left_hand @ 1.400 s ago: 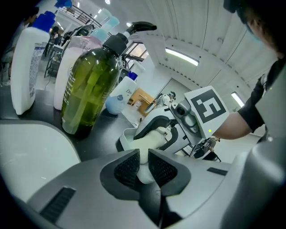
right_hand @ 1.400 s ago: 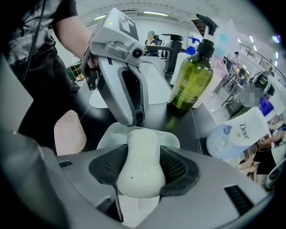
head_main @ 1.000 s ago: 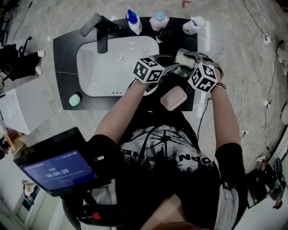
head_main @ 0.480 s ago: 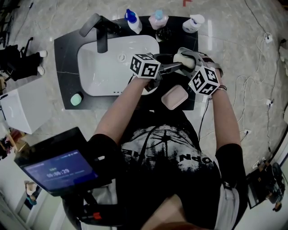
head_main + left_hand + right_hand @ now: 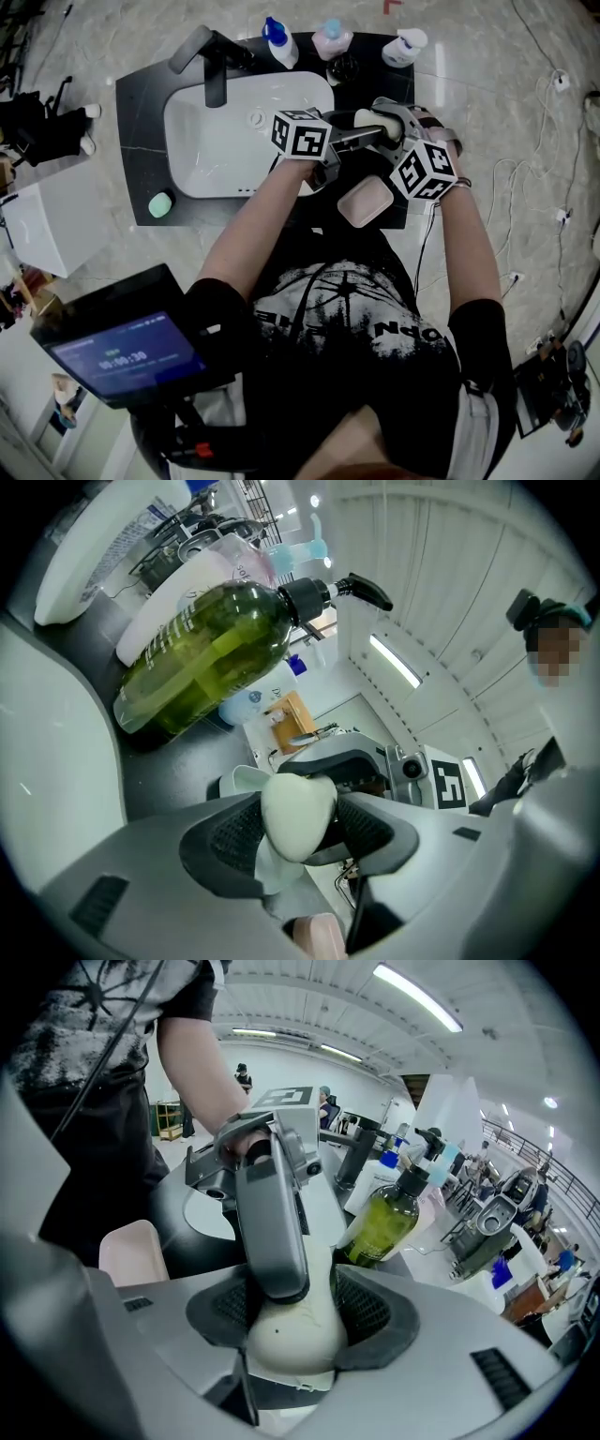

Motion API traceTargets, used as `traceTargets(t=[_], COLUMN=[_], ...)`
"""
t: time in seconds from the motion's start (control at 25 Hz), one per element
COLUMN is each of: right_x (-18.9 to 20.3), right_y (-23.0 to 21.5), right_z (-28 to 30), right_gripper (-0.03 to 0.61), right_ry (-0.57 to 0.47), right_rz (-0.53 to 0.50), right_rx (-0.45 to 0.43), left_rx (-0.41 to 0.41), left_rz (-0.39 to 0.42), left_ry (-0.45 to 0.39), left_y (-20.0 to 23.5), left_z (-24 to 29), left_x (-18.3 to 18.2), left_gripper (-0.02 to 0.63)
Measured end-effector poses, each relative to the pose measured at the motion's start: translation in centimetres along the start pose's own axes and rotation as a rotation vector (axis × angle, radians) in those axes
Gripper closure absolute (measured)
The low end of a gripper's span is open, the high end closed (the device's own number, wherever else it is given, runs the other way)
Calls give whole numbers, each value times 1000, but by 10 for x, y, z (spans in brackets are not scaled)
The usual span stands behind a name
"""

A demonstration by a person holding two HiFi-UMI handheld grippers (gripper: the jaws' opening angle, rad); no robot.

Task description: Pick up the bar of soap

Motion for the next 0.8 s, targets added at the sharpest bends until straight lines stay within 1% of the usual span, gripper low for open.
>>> traceTargets(t=[0.12,0.28,0.48,0.8], right_x=[-2,-3,-1,-4], right_y=[0,1,2,5], right_z=[2,4,7,7], right_gripper=[347,347,347,347], right_ry=[-4,17,42,51], right_rz=[-16,-33,-34,-48], right_rx=[6,27,45,63], left_rx=[8,-19,-16,-12], left_rz=[-9,26,38,48], left_ry=[-13,-22,-38,-47], left_y=[-2,-2,-4,-9], left_z=[0,-2,-5,-7], left_x=[-2,-2,-2,0], left_gripper=[382,383,429,439])
Point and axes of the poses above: the fingertips, and each gripper's own axes: z forward along the fingers, y to its left, x out of its underside, the point moved 10 cm from there along -z, backward along the fingers, and after that the axes turned 9 degrees about -x, right-handed, at the moved point
